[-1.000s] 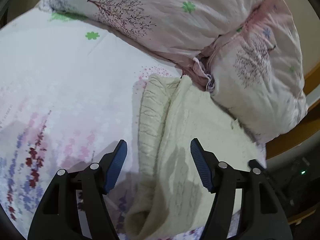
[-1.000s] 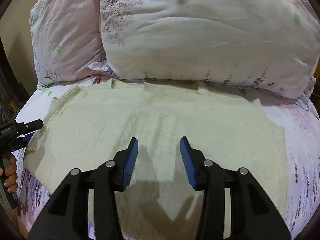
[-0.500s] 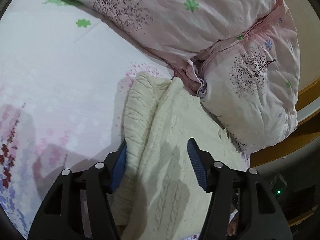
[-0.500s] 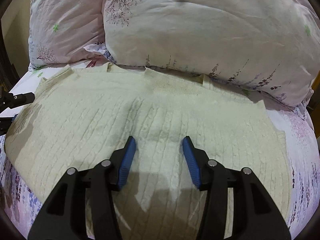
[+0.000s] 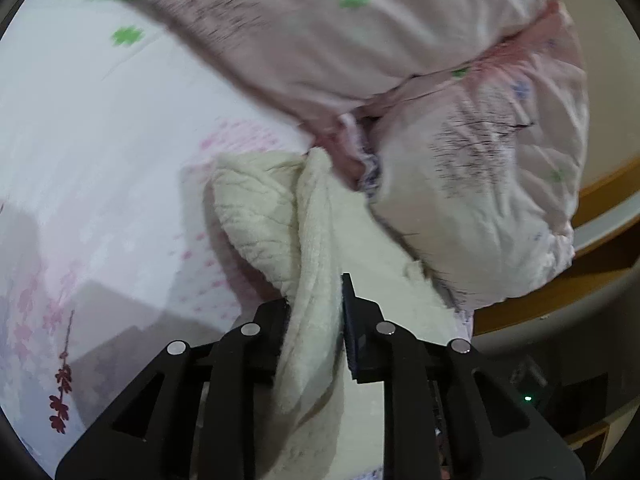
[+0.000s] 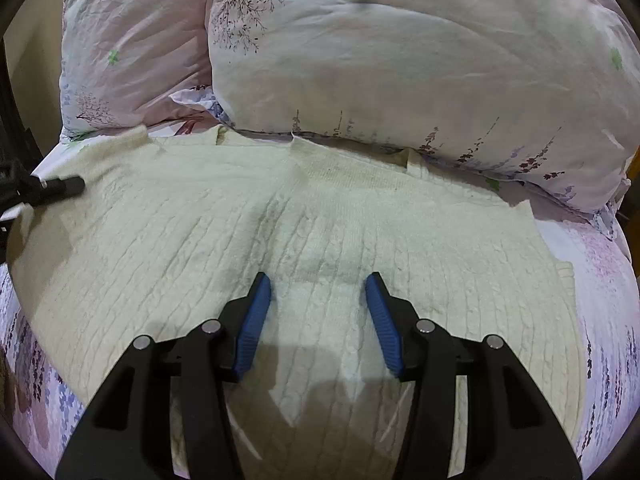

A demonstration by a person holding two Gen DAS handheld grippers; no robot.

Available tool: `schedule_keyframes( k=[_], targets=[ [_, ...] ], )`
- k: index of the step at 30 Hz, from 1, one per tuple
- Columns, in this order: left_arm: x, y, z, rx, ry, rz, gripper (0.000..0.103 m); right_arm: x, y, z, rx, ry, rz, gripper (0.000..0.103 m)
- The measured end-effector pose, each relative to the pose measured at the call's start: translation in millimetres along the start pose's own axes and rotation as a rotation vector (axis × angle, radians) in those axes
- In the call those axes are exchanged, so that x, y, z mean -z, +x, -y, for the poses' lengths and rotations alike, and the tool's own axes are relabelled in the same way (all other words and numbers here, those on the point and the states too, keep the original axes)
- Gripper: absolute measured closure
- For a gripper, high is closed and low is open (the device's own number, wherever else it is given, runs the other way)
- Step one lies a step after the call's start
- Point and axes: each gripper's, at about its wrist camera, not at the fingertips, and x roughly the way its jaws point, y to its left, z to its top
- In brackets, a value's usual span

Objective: Fold small clothes

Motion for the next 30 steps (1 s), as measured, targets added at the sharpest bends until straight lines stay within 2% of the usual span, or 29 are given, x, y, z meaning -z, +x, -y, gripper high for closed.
schedule_keyframes(
  k=[6,9,10,13,17,23,28,30],
  targets=[
    [3,-5,51,0.074,0.101,0.036,0.085,0,-3,2,-0.015,0.009,0.005,0.053],
    [10,-1,92,0.132,0.165,0.036,0.085,1,-17,24,-0.103,0.093,0.018,0.049],
    [14,1,107,0.146,0.192,0.035,0.085,3,-23,33,-0.108,0.117,0.035,0.047],
    [27,12,138,0.175,0.242,0.02,0.086,14,-47,68,-0.07,0.183,0.095,0.041],
    [50,39,174,0.193,0.283,-0.02,0.086,28,-65,111,-0.036,0.278,0.118,0.041],
    [88,80,207,0.17,0.34,-0.087,0.089,50,-81,169,0.0,0.414,0.131,0.041],
    [120,121,228,0.087,0.416,-0.125,0.09,64,-84,197,-0.014,0.508,0.13,0.041],
    [135,142,234,0.058,0.445,-0.171,0.09,69,-80,206,-0.013,0.534,0.117,0.041]
  ],
)
